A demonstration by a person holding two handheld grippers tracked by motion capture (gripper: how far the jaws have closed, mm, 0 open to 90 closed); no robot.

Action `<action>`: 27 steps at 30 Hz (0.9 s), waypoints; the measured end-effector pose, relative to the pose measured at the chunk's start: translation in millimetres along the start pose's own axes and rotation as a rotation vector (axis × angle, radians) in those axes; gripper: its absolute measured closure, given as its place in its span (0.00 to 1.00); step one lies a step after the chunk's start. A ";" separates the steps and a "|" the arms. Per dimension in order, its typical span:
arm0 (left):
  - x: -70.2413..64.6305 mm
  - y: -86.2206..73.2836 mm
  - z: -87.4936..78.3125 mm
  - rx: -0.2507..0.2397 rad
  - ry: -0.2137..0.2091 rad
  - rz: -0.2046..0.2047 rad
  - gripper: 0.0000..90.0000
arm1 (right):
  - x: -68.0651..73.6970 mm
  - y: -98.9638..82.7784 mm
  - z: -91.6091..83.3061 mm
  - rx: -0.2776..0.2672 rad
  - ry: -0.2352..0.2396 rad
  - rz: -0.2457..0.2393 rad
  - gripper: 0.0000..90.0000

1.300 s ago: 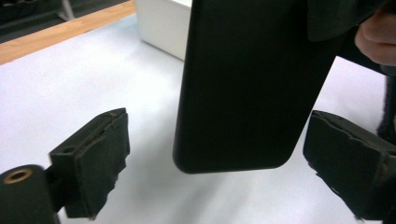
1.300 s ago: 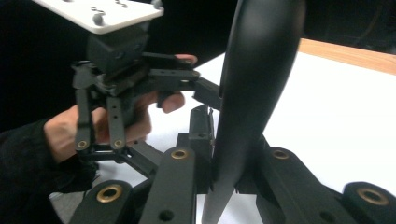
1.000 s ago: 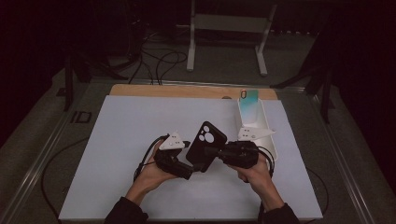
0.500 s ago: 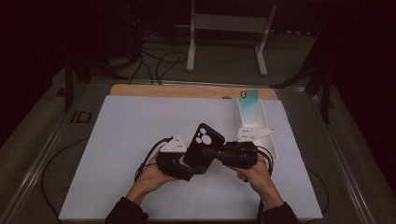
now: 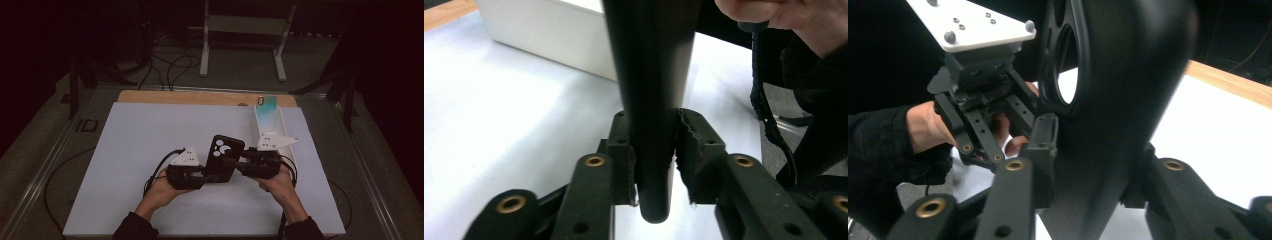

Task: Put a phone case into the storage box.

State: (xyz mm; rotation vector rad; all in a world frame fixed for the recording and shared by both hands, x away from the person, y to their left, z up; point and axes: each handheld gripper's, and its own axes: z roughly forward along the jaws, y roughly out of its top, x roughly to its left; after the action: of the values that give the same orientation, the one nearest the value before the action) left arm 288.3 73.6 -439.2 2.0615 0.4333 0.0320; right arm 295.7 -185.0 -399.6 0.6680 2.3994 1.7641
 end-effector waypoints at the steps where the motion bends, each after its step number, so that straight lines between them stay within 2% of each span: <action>1: 0.5 0.1 -0.5 -0.011 -0.006 -0.006 0.88 | -0.6 -1.3 1.7 0.003 -0.014 0.011 0.59; 2: 0.6 0.1 -0.6 -0.014 -0.007 -0.008 0.88 | -0.6 -1.3 1.7 0.003 -0.014 0.011 0.59; 5: 0.2 0.3 0.1 -0.014 0.005 -0.003 0.89 | 0.3 -1.7 5.5 0.014 -0.031 0.025 0.47; 8: -1.0 0.2 0.8 -0.012 0.024 0.005 0.89 | 0.3 -1.4 8.0 0.016 -0.039 0.039 0.41; 9: -1.2 0.2 0.8 -0.010 0.034 0.008 0.89 | 0.0 -1.1 9.1 0.020 -0.047 0.049 0.36; 12: -1.1 0.2 -0.4 -0.006 0.074 0.009 0.89 | -1.3 -0.7 9.7 0.028 -0.087 0.080 0.29; 18: -0.1 -0.1 -1.2 -0.013 0.111 0.001 0.90 | -1.5 -0.3 7.2 0.022 -0.131 0.093 0.21; 20: 0.2 -0.5 -1.5 -0.014 0.131 -0.008 0.90 | -1.6 -0.4 5.8 0.021 -0.153 0.101 0.15; 27: 1.1 -1.1 -1.5 -0.005 0.178 -0.021 0.89 | -2.5 -0.2 5.6 0.024 -0.181 0.118 0.10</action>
State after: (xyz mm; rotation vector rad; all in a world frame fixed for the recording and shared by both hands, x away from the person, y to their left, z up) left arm 288.7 75.7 -439.6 2.0570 0.5639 0.2045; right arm 299.7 -181.1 -402.1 0.9464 2.3070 1.6379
